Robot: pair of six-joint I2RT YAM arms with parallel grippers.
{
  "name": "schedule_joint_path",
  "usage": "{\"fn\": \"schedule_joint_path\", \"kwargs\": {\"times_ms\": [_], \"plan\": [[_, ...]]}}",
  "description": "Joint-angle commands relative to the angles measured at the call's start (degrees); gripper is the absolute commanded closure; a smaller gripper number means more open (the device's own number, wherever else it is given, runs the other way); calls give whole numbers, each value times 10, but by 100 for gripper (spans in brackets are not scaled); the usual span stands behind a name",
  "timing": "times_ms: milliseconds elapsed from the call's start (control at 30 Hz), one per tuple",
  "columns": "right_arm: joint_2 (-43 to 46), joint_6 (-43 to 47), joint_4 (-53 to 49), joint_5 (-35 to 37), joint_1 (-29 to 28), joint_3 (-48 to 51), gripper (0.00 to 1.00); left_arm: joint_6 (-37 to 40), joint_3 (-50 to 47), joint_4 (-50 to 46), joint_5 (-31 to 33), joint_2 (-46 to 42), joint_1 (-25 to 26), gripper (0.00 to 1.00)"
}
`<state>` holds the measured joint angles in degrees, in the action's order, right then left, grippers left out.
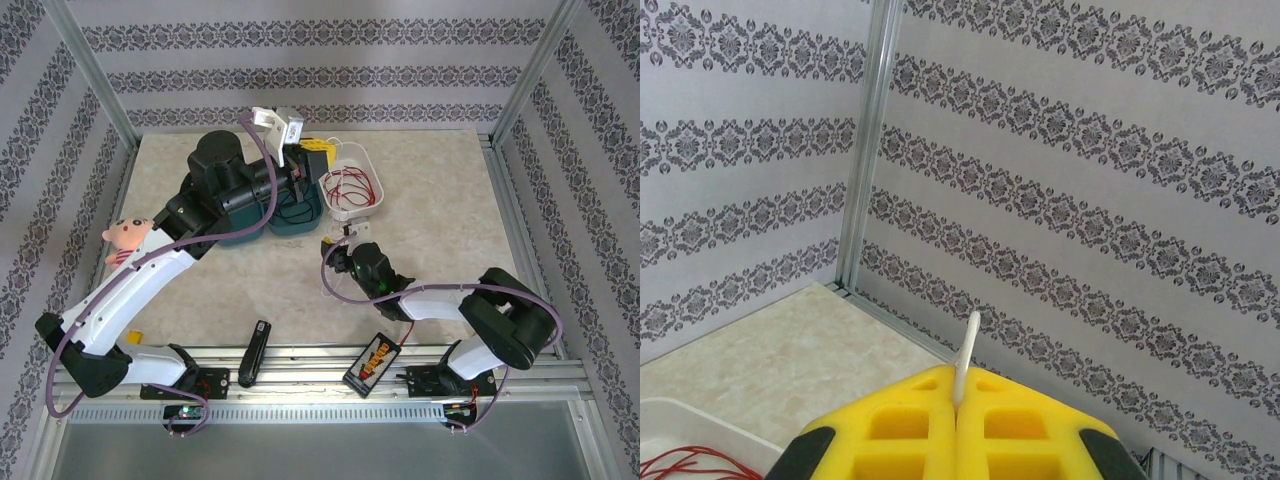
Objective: Untangle the cables
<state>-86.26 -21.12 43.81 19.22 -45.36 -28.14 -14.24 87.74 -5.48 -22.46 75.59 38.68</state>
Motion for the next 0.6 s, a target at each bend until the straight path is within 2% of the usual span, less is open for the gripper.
{"fn": "schedule_joint_path", "kwargs": {"times_ms": [0,100,200,400,567], "plan": [[-10,-14,29,15,10,-7,61,3,15,11,9,-21,2,100],[-3,-23,17,17,13,5,80,11,15,-7,43,-32,-14,100],[14,-32,-3,19,18,25,88,28,20,-22,77,-47,-44,100],[54,-55,-39,39,28,72,87,16,29,-20,111,-77,-136,100],[83,-67,-56,48,34,103,89,11,36,-18,113,-83,-169,100]]}}
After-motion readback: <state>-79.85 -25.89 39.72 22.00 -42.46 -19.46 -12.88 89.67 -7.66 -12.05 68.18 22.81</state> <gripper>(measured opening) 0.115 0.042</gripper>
